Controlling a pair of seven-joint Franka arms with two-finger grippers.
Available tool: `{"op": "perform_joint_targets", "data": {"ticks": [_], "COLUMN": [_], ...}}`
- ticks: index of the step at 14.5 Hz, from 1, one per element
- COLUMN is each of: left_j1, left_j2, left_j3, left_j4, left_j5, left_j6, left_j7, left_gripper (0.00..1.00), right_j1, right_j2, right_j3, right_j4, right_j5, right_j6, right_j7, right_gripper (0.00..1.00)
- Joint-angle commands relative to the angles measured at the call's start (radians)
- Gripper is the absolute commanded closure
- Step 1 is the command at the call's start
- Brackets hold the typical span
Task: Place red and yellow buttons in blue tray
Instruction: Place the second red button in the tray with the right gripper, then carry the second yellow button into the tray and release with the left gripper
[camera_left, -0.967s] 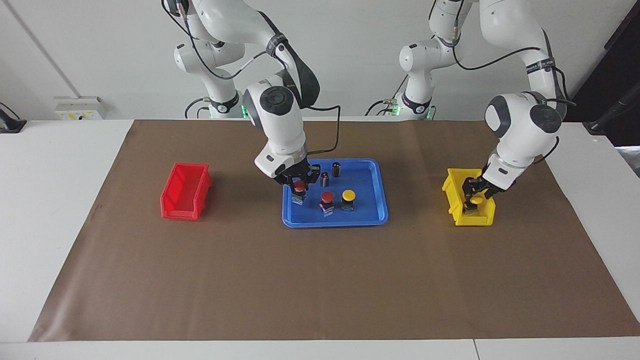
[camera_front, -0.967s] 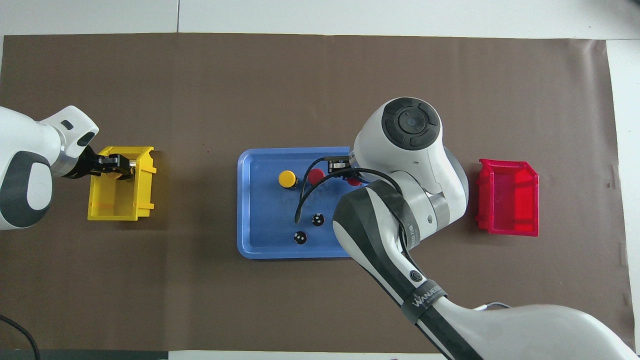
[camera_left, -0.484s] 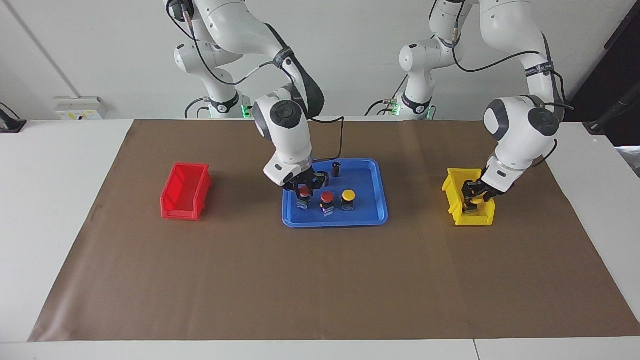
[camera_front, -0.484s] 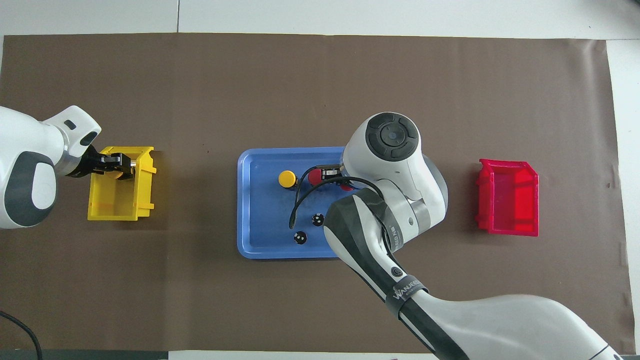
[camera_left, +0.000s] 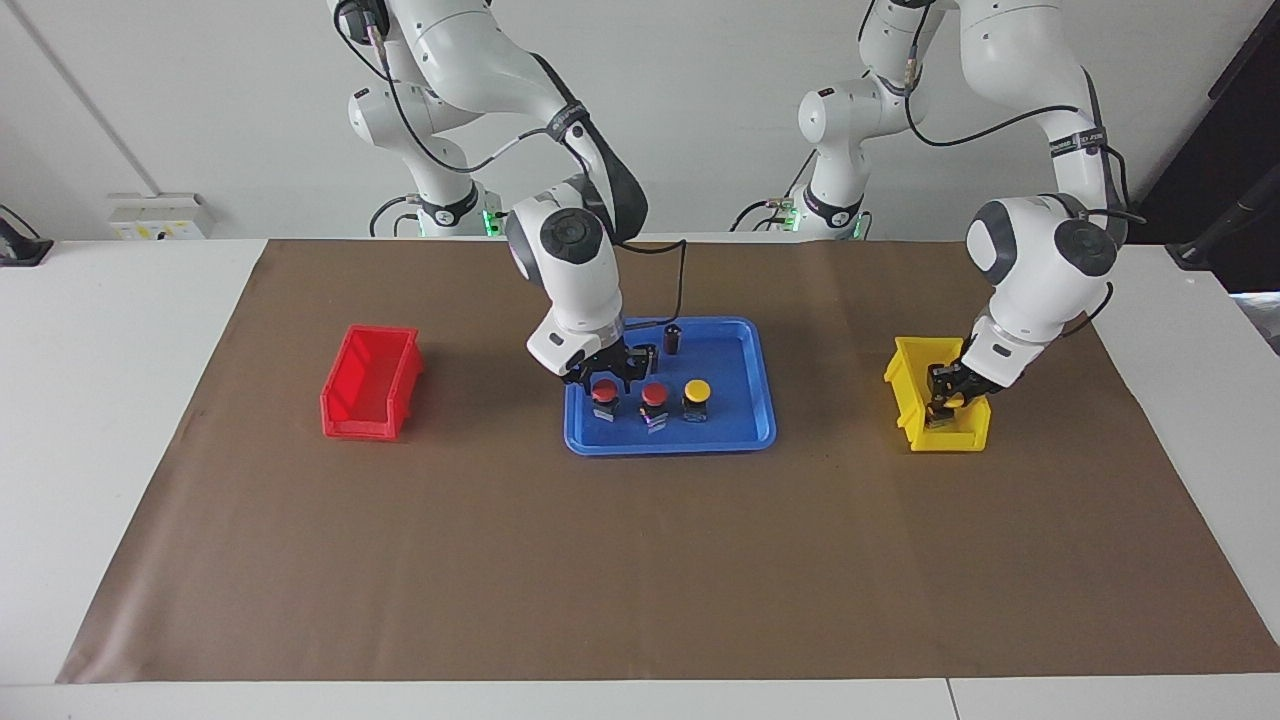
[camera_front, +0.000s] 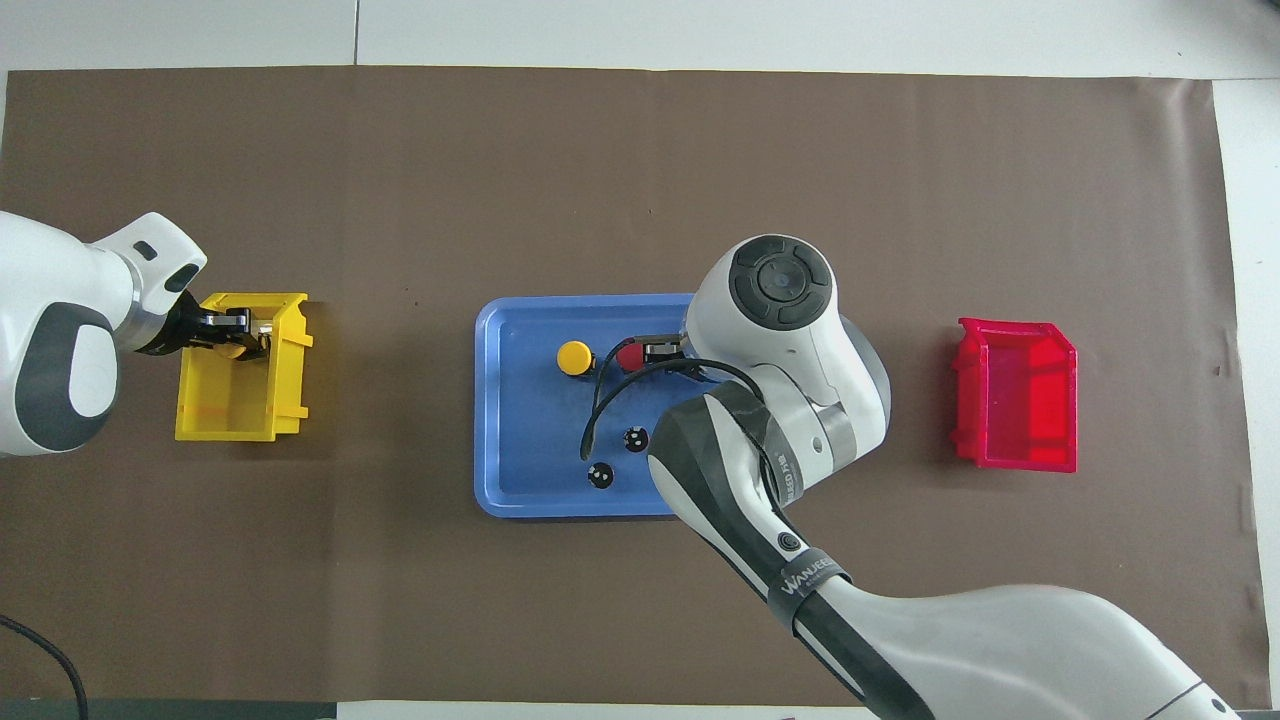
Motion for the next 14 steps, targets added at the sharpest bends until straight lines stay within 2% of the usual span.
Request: {"op": "perform_joint_targets", "data": {"ticks": [1, 3, 4, 6, 8, 9, 11, 14], "left_j1": [-0.006, -0.008, -0.008, -0.017, -0.064, -0.102, -0.152, -0.262], "left_j2": [-0.022, -0.033, -0.033, -0.08, -0.152, -0.163, -0.154, -0.108], "left_j3": [0.0, -0.003, -0.003, -0.006, -0.006, -0.006, -0.006, -0.006], "left_j4": [0.038, 0.126, 0.176, 0.227, 0.229, 0.244, 0.252, 0.261], "left_j5": [0.024, 0.024, 0.022, 0.022, 0.016, 0.002, -0.01, -0.027], "left_j6": [-0.103, -0.27, -0.351, -0.442, -0.48, -0.49, -0.453, -0.393], "left_j7": [0.01, 0.013, 0.013, 0.012, -0.002, -0.022, -0.099, -0.218], "left_gripper": [0.82, 0.81, 0.81, 0.81, 0.8, 0.8, 0.8, 0.81], "right_j1": [-0.011, -0.04, -0.057, -0.122, -0.211, -0.269, -0.375, -0.478], "right_j2": [-0.02, -0.051, -0.075, -0.141, -0.191, -0.211, -0.26, -0.316], "right_j3": [-0.006, -0.009, -0.01, -0.012, -0.012, -0.012, -0.012, -0.015], "right_j4": [0.001, 0.034, 0.054, 0.086, 0.149, 0.192, 0.234, 0.234], "right_j5": [0.001, 0.001, -0.001, -0.034, -0.061, -0.061, -0.061, -0.07], "right_j6": [-0.003, -0.064, -0.104, -0.203, -0.343, -0.419, -0.525, -0.593], "right_j7": [0.007, 0.006, 0.004, -0.008, -0.08, -0.132, -0.195, -0.302], "right_gripper": [0.16, 0.15, 0.04, 0.0, 0.0, 0.0, 0.0, 0.0]}}
